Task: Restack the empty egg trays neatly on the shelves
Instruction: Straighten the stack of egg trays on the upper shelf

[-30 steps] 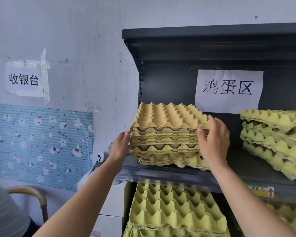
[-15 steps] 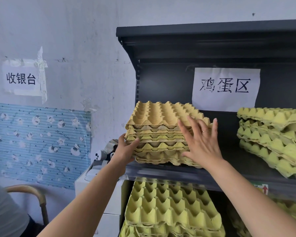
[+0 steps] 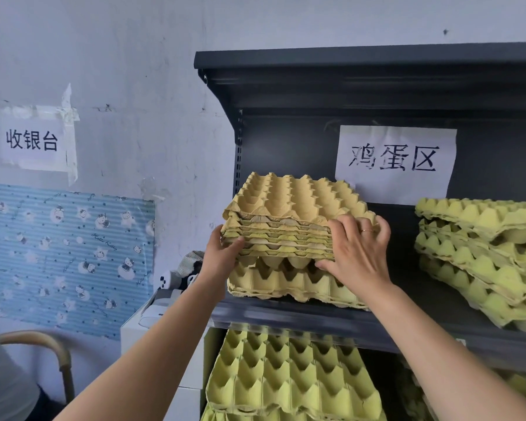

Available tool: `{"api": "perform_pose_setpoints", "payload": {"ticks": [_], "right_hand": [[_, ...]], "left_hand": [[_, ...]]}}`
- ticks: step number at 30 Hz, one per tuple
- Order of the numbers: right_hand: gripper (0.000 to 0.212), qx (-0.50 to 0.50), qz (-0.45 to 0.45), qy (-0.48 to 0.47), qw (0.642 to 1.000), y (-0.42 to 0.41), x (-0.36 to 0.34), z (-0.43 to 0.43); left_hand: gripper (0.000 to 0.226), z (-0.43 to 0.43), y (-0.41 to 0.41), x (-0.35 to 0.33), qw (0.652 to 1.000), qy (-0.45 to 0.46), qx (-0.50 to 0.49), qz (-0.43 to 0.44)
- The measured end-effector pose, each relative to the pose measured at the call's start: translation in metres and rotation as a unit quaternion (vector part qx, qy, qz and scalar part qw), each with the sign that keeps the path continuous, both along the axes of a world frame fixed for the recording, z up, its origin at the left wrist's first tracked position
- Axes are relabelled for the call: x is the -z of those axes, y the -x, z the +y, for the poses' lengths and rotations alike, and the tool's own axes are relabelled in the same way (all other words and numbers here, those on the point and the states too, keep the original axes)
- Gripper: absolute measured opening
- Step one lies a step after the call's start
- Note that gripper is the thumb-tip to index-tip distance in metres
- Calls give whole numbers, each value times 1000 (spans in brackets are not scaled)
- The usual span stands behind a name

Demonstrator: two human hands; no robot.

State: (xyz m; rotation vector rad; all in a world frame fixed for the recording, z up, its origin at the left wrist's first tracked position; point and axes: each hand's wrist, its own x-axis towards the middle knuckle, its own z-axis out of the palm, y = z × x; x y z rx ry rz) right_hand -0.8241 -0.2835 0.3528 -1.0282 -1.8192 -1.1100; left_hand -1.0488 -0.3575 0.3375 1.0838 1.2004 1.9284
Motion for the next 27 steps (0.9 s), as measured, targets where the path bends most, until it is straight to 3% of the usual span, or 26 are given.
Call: {"api": "perform_pose_setpoints", "payload": {"ticks": [5, 8, 12, 15, 17, 20, 24, 27], "right_hand": [[86, -3, 6, -2, 1000, 2, 6, 3], [87, -2, 1, 10, 1000, 6, 13, 5], [87, -7, -7, 20, 1000, 4, 8, 4], [85, -9, -10, 23, 1000, 5, 4, 4], [84, -10, -8, 24, 1000, 5, 4, 4], [82, -3, -10, 24, 1000, 5, 3, 3], [81, -4, -7, 28, 1000, 7, 3, 2], [79, -4, -3, 27, 1000, 8, 3, 1]], "left_hand": [[26, 10, -2, -1, 1000, 14, -13, 3], [29, 15, 0, 2, 996, 59, -54, 50], [43, 16, -5, 2, 985, 91, -96, 112], [67, 16, -8, 8, 968, 123, -147, 161], [66, 10, -13, 15, 942, 94, -239, 216], [36, 1, -15, 24, 873, -51, -353, 332], [9, -1, -16, 32, 765, -132, -266, 571], [20, 2, -25, 40, 698, -97, -167, 689]]}}
